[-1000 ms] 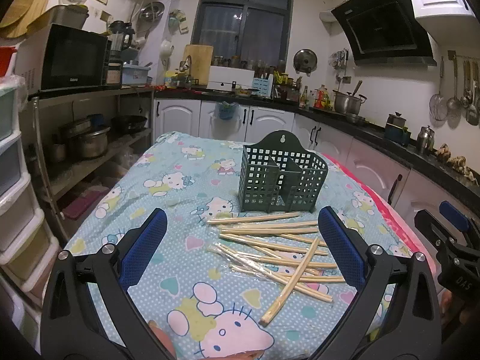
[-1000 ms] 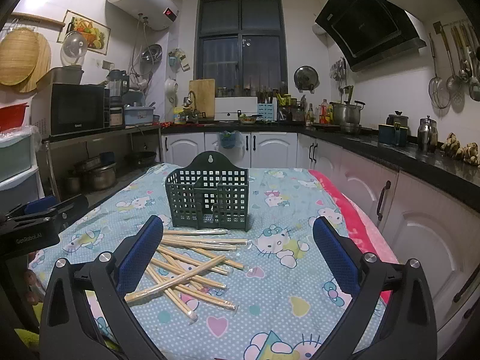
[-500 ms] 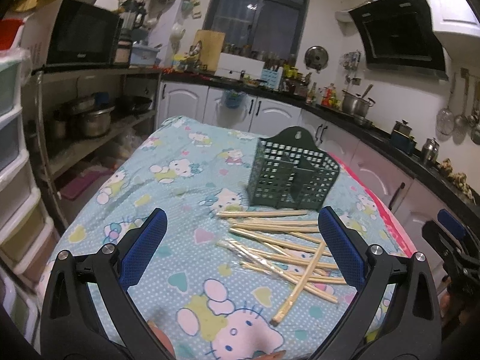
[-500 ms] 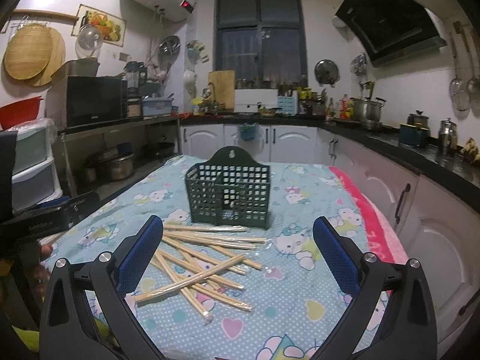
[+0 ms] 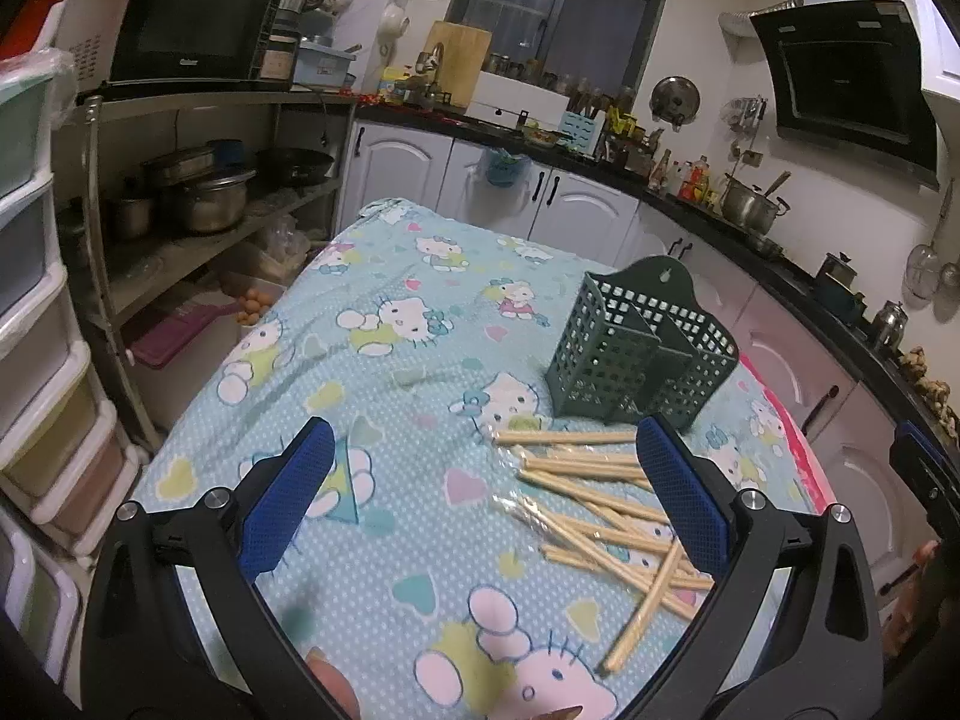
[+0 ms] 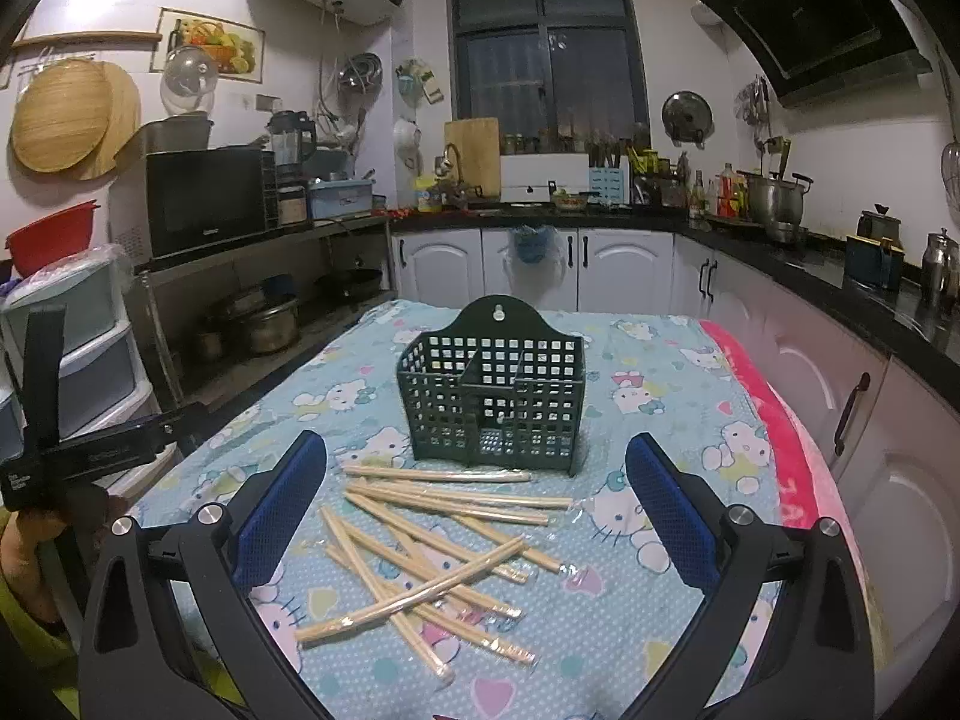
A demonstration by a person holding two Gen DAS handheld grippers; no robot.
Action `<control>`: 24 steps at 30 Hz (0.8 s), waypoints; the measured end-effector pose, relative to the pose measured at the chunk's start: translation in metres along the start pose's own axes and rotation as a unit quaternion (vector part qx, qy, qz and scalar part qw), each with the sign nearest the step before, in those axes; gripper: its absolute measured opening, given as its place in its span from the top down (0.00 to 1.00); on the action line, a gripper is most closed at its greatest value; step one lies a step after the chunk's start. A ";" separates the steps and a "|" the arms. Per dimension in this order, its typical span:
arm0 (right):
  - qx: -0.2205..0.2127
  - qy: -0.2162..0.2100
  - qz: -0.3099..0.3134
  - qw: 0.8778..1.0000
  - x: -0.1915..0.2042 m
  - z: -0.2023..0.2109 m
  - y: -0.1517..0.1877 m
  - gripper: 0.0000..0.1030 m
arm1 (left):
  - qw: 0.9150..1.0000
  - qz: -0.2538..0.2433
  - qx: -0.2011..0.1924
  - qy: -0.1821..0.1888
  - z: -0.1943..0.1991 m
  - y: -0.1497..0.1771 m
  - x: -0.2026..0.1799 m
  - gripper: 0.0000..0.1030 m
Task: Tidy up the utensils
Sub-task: 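Lower the left tool and close it on a wrapped chopstick while the right tool grasps another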
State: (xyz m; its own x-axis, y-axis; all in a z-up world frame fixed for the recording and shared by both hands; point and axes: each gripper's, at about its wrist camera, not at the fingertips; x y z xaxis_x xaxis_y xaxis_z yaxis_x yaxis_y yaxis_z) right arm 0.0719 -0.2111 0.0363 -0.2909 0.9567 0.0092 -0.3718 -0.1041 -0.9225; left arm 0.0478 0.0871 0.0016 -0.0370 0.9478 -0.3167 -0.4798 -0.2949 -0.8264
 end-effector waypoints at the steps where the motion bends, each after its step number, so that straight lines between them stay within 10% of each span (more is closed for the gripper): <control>1: 0.001 0.003 -0.002 1.000 -0.001 -0.003 -0.001 0.06 | 1.000 -0.001 0.001 0.000 -0.003 -0.005 0.001 0.10; 24: 0.117 0.074 -0.050 0.989 -0.078 -0.115 0.001 0.18 | 0.990 0.020 0.126 0.066 -0.124 -0.018 0.002 0.25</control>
State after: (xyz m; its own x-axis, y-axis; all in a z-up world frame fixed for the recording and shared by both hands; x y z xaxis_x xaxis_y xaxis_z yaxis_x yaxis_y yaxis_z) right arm 0.1959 -0.2543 -0.0100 -0.1167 0.9929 0.0243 -0.5908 -0.0497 -0.8053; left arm 0.1648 0.0795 -0.0419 0.0459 0.9066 -0.4194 -0.6847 -0.2772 -0.6741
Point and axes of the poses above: each gripper's, at about its wrist camera, not at the fingertips, and z roughly against the way its jaws point, x to its left, y to its underside, and after that the axes turned 6 degrees about y, right-handed
